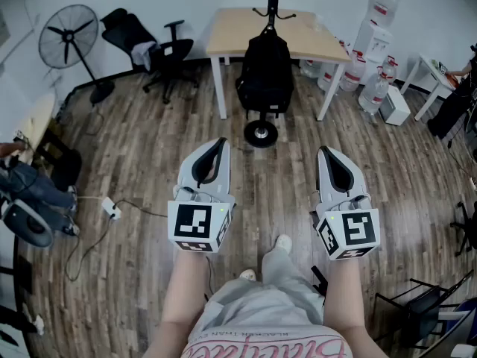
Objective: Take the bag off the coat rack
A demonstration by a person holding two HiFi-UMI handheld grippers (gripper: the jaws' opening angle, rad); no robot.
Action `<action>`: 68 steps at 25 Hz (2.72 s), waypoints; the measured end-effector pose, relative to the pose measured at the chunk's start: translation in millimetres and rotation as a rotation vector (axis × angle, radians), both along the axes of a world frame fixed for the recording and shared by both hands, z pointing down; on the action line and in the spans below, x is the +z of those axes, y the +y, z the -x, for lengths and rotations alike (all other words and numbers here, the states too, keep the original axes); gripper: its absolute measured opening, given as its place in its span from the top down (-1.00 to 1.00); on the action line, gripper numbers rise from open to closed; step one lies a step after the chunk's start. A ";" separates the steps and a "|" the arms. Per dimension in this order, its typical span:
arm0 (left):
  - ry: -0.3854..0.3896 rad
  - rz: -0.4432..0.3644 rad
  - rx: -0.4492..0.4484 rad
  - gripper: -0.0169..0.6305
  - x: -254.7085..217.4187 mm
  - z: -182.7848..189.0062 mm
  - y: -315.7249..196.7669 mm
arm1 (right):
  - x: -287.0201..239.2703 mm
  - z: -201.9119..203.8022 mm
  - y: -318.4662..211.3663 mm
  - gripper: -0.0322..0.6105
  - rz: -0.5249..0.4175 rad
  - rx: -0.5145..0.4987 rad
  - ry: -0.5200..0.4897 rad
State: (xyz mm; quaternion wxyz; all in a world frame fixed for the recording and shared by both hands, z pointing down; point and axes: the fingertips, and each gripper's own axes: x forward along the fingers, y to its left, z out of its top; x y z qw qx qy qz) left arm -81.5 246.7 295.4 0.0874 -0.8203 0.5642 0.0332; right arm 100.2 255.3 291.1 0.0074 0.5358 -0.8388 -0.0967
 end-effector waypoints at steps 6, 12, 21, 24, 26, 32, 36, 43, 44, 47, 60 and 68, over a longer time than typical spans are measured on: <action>0.007 0.003 -0.004 0.89 -1.0 8.7 -10.0 | -1.0 6.3 -7.4 0.90 0.003 -0.002 0.015; 0.001 -0.003 -0.004 0.89 -7.5 4.9 -46.4 | -10.0 2.4 -40.4 0.89 -0.021 -0.015 0.021; -0.027 0.016 -0.013 0.89 -5.2 -10.9 -137.4 | 1.2 -15.8 -130.8 0.89 -0.016 -0.005 0.056; -0.037 0.034 -0.009 0.89 -2.6 -19.3 -173.8 | 9.6 -18.6 -165.4 0.89 0.004 -0.025 0.064; -0.040 0.042 -0.013 0.89 -4.7 -23.7 -197.8 | 14.3 -20.6 -188.6 0.89 0.020 -0.036 0.070; -0.046 0.059 -0.043 0.89 -6.6 -36.8 -262.3 | 13.2 -40.0 -261.1 0.89 0.038 -0.048 0.048; -0.036 0.073 -0.066 0.89 -3.9 -43.8 -299.5 | 11.6 -49.7 -304.2 0.89 0.043 -0.058 0.052; -0.015 0.107 -0.136 0.89 9.7 -38.2 -337.9 | 15.3 -52.8 -346.7 0.89 0.049 -0.121 -0.015; -0.010 0.112 -0.138 0.89 11.5 -37.0 -342.1 | 16.7 -52.3 -351.7 0.89 0.056 -0.131 -0.030; 0.005 0.112 -0.136 0.89 14.7 -35.2 -353.9 | 22.4 -53.2 -368.3 0.89 0.080 -0.132 -0.060; 0.056 0.135 -0.072 0.36 29.1 -25.3 -442.0 | 39.4 -32.9 -448.7 0.51 0.160 -0.182 -0.088; 0.059 0.161 -0.009 0.10 40.5 -4.8 -525.8 | 54.8 -9.7 -522.0 0.32 0.197 -0.159 -0.020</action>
